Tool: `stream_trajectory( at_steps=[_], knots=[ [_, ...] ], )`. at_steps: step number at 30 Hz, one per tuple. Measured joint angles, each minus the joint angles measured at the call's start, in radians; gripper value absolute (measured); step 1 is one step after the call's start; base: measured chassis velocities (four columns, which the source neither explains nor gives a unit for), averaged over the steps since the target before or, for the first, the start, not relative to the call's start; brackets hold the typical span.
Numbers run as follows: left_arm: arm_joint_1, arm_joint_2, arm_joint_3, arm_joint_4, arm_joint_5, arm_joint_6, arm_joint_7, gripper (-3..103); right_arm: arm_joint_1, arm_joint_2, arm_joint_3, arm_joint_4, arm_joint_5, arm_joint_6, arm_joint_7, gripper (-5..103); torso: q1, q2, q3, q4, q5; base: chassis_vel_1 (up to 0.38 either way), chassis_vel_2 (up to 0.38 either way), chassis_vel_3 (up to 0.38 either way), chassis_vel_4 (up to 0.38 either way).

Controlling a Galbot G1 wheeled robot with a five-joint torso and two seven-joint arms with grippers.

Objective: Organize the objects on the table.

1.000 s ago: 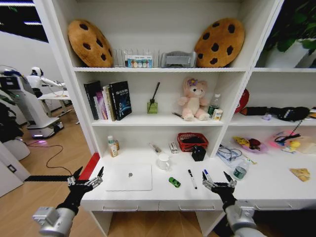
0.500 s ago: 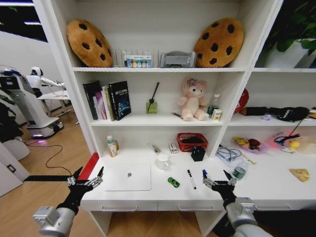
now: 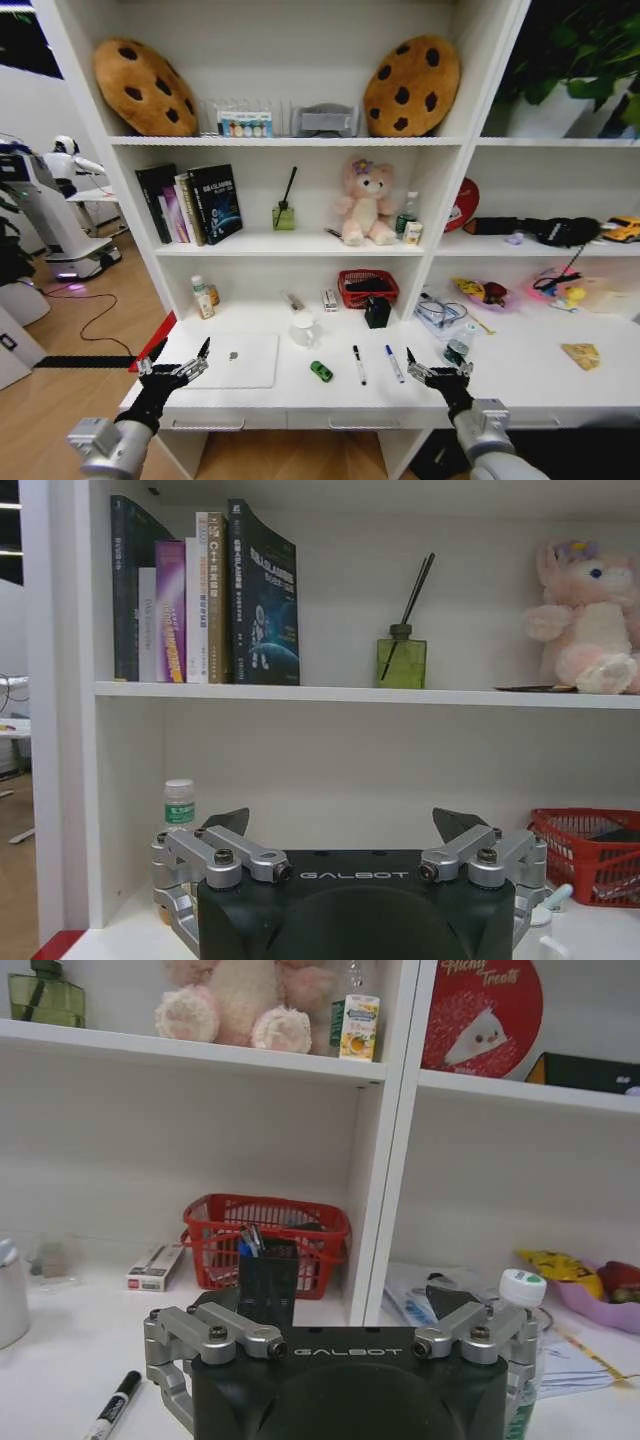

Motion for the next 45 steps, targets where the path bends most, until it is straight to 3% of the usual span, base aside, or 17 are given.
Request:
stream_trajectory(
  at_steps=[3,6,7,9,12,15,16,19,23,28,38,45],
  knots=[
    [0.0,0.0,0.0,0.0,0.0,0.0,0.0,100,0.0,-0.018,-0.015,-0.004,0.042,-0.004,-0.027,100,0.0,0.0,0.0,-0.0007,-0.0016,-0.031,-0.119,0.096,0.048],
    [0.0,0.001,0.0,0.0,0.0,0.0,0.0,100,0.068,-0.139,-0.077,-0.039,0.177,-0.057,-0.062,100,0.0,0.0,0.0,-0.0006,-0.001,0.017,0.016,-0.015,-0.015],
    [0.0,0.001,0.0,0.0,0.0,0.0,0.0,100,0.068,-0.139,-0.077,-0.039,0.177,-0.057,-0.062,100,0.0,0.0,0.0,-0.0006,-0.001,0.052,0.047,-0.045,-0.046],
    [0.0,0.0,-0.001,0.001,0.0,0.0,-0.001,100,0.154,-0.276,-0.148,-0.071,0.275,-0.117,-0.09,100,0.0,0.0,0.0,0.0002,-0.0015,0.072,0.099,-0.043,-0.038],
    [0.0,0.001,-0.001,0.001,0.0,0.0,0.0,100,0.2,-0.328,-0.187,-0.089,0.311,-0.15,-0.111,100,0.0,0.0,0.0,0.0003,-0.0009,0.08,0.071,-0.058,-0.034],
    [0.0,0.0,0.0,0.001,0.0,0.0,-0.001,100,0.35,-0.433,-0.319,-0.147,0.398,-0.276,-0.154,100,0.0,0.0,0.0,-0.0002,-0.0009,0.025,0.019,-0.006,-0.01],
    [0.0,0.0,0.0,0.001,0.0,0.0,-0.001,100,0.35,-0.433,-0.319,-0.147,0.398,-0.276,-0.154,100,0.0,0.0,0.0,-0.0002,-0.0009,0.0,0.0,0.0,0.0],
    [0.0,0.0,0.0,0.001,0.0,0.0,-0.001,100,0.5,-0.47,-0.449,-0.197,0.444,-0.377,-0.225,100,0.0,0.0,0.0,-0.0003,-0.0011,0.0,0.0,0.0,0.0],
    [0.0,0.0,0.0,0.001,0.0,0.0,-0.001,100,0.633,-0.467,-0.579,-0.248,0.437,-0.412,-0.236,100,0.0,0.0,0.0,-0.0003,-0.001,0.0,0.0,0.0,0.0],
    [0.0,0.0,0.0,0.001,0.0,0.0,-0.001,100,0.781,-0.45,-0.758,-0.319,0.435,-0.443,-0.181,100,0.0,0.0,0.0,-0.0001,-0.0012,0.0,0.0,0.0,0.0],
    [0.0,0.0,0.0,0.001,0.0,0.0,-0.001,100,0.854,-0.394,-0.877,-0.425,0.353,-0.444,-0.23,100,0.0,0.0,0.0,-0.0004,-0.0012,0.0,0.0,0.0,0.0],
    [0.0,0.0,0.0,0.001,0.0,0.0,0.0,100,0.915,-0.369,-0.921,-0.446,0.348,-0.44,-0.238,100,0.0,0.0,0.0,-0.0002,-0.0012,0.0,0.0,0.0,0.0]
  ],
)
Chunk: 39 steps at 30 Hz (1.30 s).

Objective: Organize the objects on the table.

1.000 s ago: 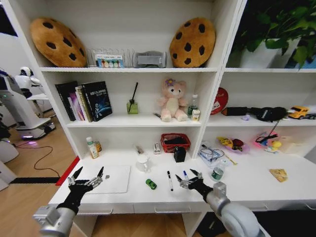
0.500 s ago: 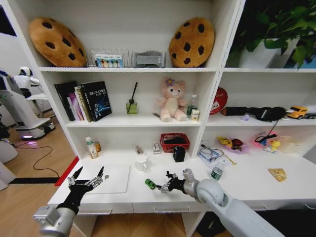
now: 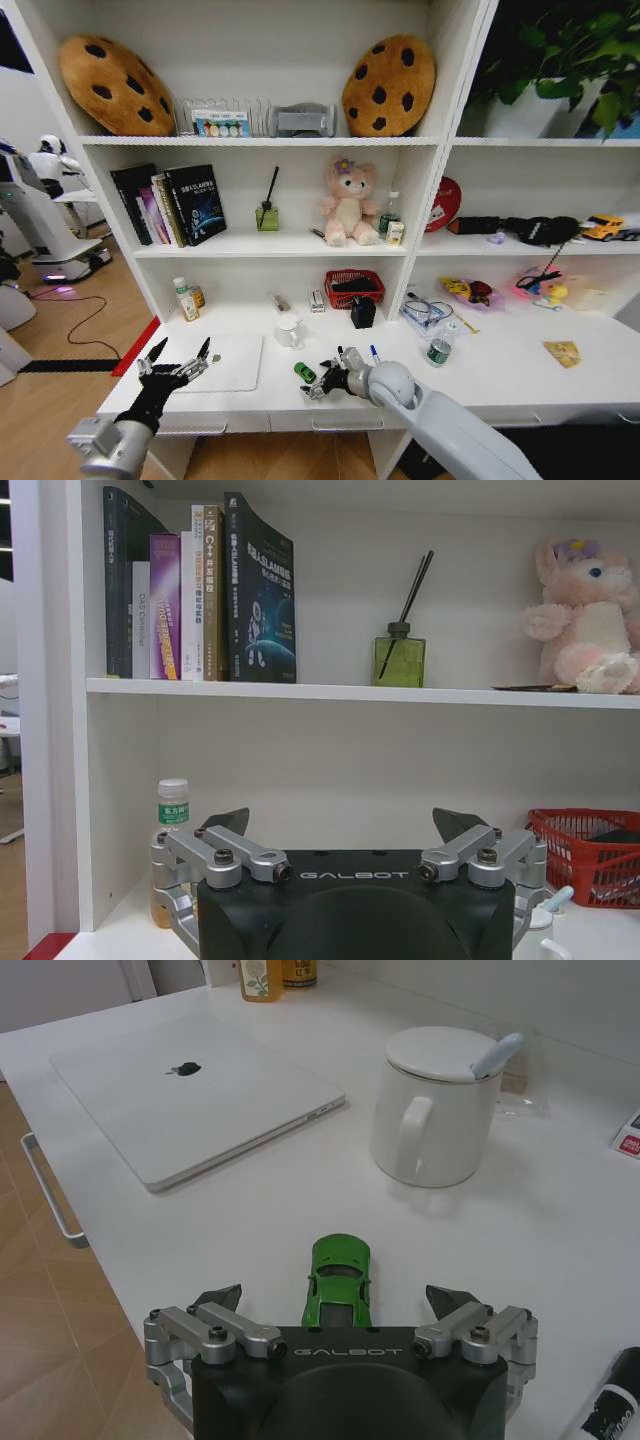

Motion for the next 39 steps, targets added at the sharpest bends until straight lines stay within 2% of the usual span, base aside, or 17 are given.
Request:
stream_trajectory(
  at_steps=[8,10,17,18,19,20,21,23,24,26,29,34,36,39],
  knots=[
    [0.0,0.0,0.0,0.0,0.0,0.0,0.0,100,0.009,0.007,-0.026,0.0,0.012,0.002,0.03,100,0.0,0.0,0.0,0.0,0.0,0.0,0.0,0.0,0.0],
    [0.0,0.0,0.0,0.0,0.0,0.0,0.0,100,0.004,0.007,-0.028,0.002,0.012,0.002,0.034,103,0.0,0.0,0.0,-0.0001,0.0001,0.0,0.0,0.0,0.0],
    [0.0,0.0,0.0,0.0,0.0,0.0,0.0,100,-0.004,0.009,-0.035,0.0,0.012,0.003,0.049,95,0.0,0.0,0.0,-0.0001,0.0001,0.0,0.0,0.0,0.0],
    [0.0,0.0,0.0,0.0,0.0,0.0,0.0,100,-0.005,0.01,-0.037,-0.004,0.013,0.003,0.058,85,0.0,0.0,0.0,-0.0001,0.0001,0.0,0.0,0.0,0.0],
    [0.0,0.0,0.0,0.0,0.0,0.0,0.0,100,-0.005,0.01,-0.037,-0.005,0.013,0.003,0.059,85,0.0,0.0,0.0,0.0,0.0001,0.0,0.0,0.0,0.0],
    [0.0,0.0,0.0,0.0,0.0,0.0,0.0,100,-0.006,0.009,-0.038,-0.007,0.012,0.004,0.061,74,0.0,0.0,0.0,-0.0001,0.0001,0.0,0.0,0.0,0.0],
    [0.0,0.0,0.0,0.0,0.0,0.0,0.0,100,-0.006,0.009,-0.038,-0.007,0.012,0.004,0.061,74,0.0,0.0,0.0,-0.0001,0.0001,0.0,0.0,0.0,0.0],
    [0.0,0.0,0.0,0.0,0.0,0.0,0.0,100,-0.009,0.009,-0.042,-0.01,0.012,0.004,0.063,64,0.0,0.0,0.0,-0.0001,0.0001,0.0,0.0,0.0,0.0],
    [0.0,0.0,0.0,0.0,0.0,0.0,0.0,100,-0.009,0.009,-0.042,-0.01,0.012,0.004,0.063,64,0.0,0.0,0.0,-0.0001,0.0001,0.0,0.0,0.0,0.0],
    [0.0,0.0,0.0,0.0,0.0,0.0,0.0,100,-0.011,0.015,-0.048,-0.015,0.011,0.006,0.069,52,0.0,0.0,0.0,-0.0001,0.0001,0.0,0.0,0.0,0.0],
    [0.0,0.0,0.0,0.0,0.0,0.0,0.0,100,-0.009,0.018,-0.054,-0.018,0.01,0.007,0.07,46,0.0,0.0,0.0,-0.0001,0.0,0.0,0.0,0.0,0.0],
    [0.0,0.0,0.0,0.0,0.0,0.0,0.0,100,-0.008,0.02,-0.056,-0.017,0.01,0.007,0.074,45,0.0,0.0,0.0,-0.0001,0.0001,0.0,0.0,0.0,0.0],
    [0.0,0.0,0.0,0.0,0.0,0.0,0.0,100,-0.011,0.02,-0.053,-0.014,0.011,0.007,0.08,36,0.0,0.0,0.0,0.0001,0.0002,0.0,0.0,0.0,0.0],
    [0.0,0.0,0.0,0.0,0.0,0.0,0.0,100,-0.016,0.018,-0.046,-0.011,0.014,0.006,0.083,35,0.0,0.0,0.0,0.0002,0.0003,0.0,0.0,0.0,0.0]
  ],
)
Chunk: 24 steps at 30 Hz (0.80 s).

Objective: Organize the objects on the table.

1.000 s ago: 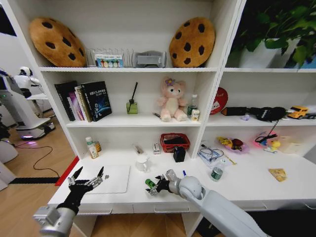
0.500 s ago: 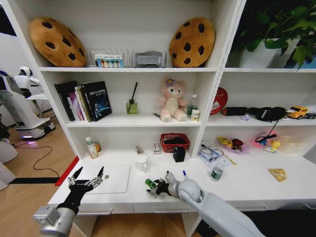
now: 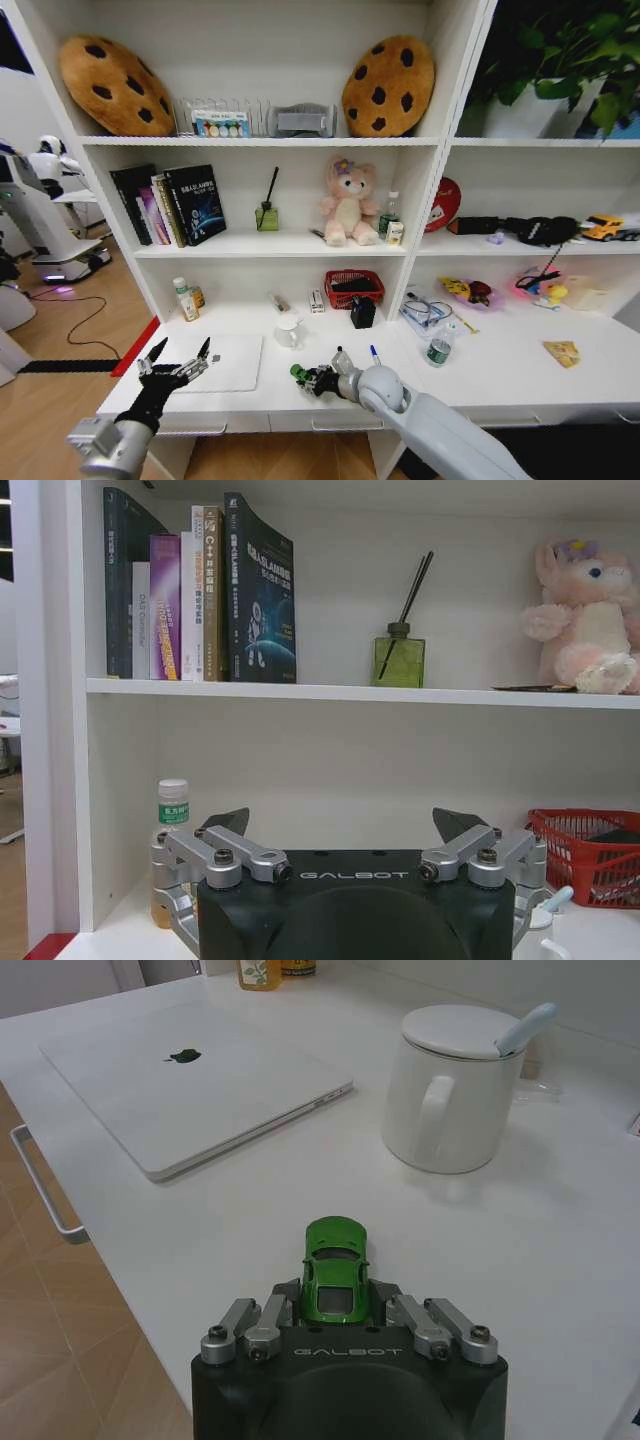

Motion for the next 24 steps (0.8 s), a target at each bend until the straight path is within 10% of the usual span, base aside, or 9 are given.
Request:
stream_trajectory(
  at_steps=[24],
  knots=[
    [0.0,0.0,0.0,0.0,0.0,0.0,0.0,100,0.106,0.007,0.226,0.206,0.048,0.144,0.0,35,0.0,0.0,0.0,-0.0003,-0.0004,0.0,0.0,0.0,0.0]
  ],
)
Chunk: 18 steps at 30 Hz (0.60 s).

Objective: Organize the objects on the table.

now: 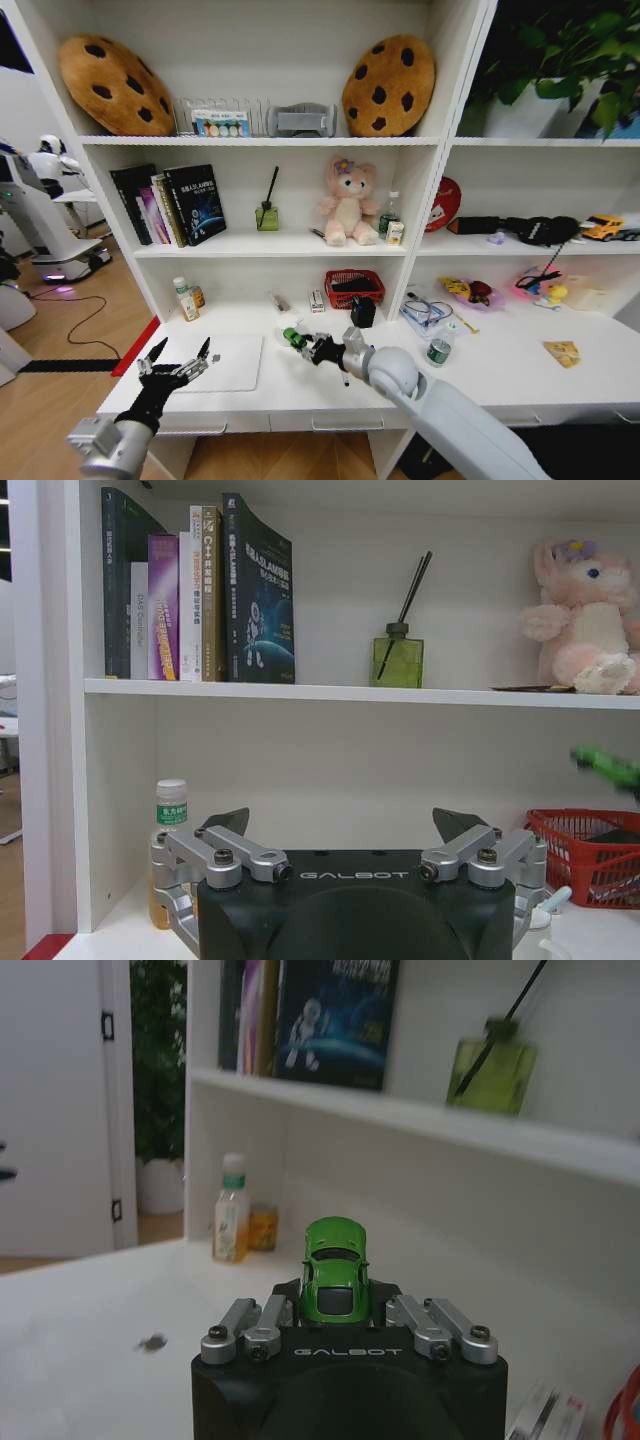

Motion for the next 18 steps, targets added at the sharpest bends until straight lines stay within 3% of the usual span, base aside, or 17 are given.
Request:
stream_trajectory(
  at_steps=[3,10,18],
  knots=[
    [0.0,0.0,0.0,0.0,0.0,0.0,0.001,100,0.084,0.03,0.036,-0.04,0.037,0.013,0.035,35,0.0,0.0,0.0,0.0,0.0002,0.0,0.0,0.0,0.0],
    [0.0,0.0,0.0,0.0,0.0,0.0,0.0,100,0.324,0.189,0.05,-0.334,0.042,0.078,0.097,35,0.0,0.0,0.0,0.0003,0.0002,0.0,0.0,0.0,0.0],
    [0.0,0.0,0.0,0.0,0.0,0.0,0.0,100,0.413,0.275,0.05,-0.524,-0.002,0.096,0.125,35,0.0,0.0,0.0,0.0,0.0001,0.0,0.0,0.0,0.0]
  ],
)
